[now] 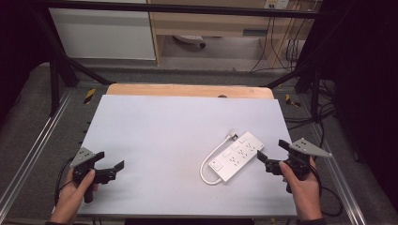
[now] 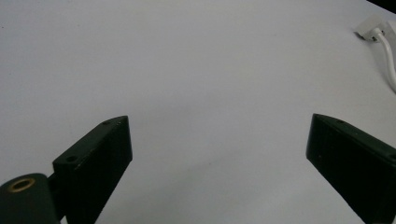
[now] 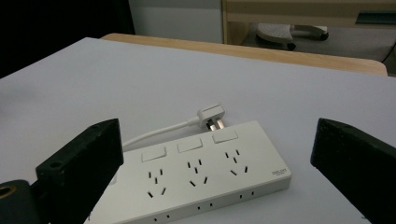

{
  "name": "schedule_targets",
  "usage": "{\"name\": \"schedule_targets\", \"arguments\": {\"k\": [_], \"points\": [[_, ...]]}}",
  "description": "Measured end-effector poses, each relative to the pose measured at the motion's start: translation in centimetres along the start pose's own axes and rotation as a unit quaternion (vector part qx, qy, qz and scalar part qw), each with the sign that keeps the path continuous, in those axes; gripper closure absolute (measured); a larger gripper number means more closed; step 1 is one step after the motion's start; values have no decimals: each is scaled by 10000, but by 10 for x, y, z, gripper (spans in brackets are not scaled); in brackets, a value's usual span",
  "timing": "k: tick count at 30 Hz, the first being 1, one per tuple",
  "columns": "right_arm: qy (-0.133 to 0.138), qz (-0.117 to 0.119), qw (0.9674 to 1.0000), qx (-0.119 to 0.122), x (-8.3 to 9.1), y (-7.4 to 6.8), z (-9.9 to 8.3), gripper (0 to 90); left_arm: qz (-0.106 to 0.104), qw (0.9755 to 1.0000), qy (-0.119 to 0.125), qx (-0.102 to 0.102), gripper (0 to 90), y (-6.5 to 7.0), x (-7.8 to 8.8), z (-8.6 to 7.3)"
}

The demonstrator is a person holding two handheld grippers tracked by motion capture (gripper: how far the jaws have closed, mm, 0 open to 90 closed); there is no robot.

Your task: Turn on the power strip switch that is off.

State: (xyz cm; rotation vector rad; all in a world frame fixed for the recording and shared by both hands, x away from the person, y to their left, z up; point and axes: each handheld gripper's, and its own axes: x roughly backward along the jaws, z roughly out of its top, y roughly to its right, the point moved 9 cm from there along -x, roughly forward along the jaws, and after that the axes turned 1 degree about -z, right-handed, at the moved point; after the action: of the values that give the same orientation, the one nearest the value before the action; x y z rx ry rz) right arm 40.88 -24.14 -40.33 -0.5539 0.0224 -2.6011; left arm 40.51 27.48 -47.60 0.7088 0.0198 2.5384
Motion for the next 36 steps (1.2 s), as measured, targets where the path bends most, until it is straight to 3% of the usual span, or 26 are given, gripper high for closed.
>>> {"name": "schedule_targets", "arguments": {"k": [24, 36], "points": [[29, -168, 9998, -34, -23, 20, 34, 90, 1, 10000, -63, -65, 70, 1, -1, -2], [-8, -185, 9998, -21, -33, 23, 45, 34, 4, 9999, -53, -90, 66, 1, 0, -2]]}}
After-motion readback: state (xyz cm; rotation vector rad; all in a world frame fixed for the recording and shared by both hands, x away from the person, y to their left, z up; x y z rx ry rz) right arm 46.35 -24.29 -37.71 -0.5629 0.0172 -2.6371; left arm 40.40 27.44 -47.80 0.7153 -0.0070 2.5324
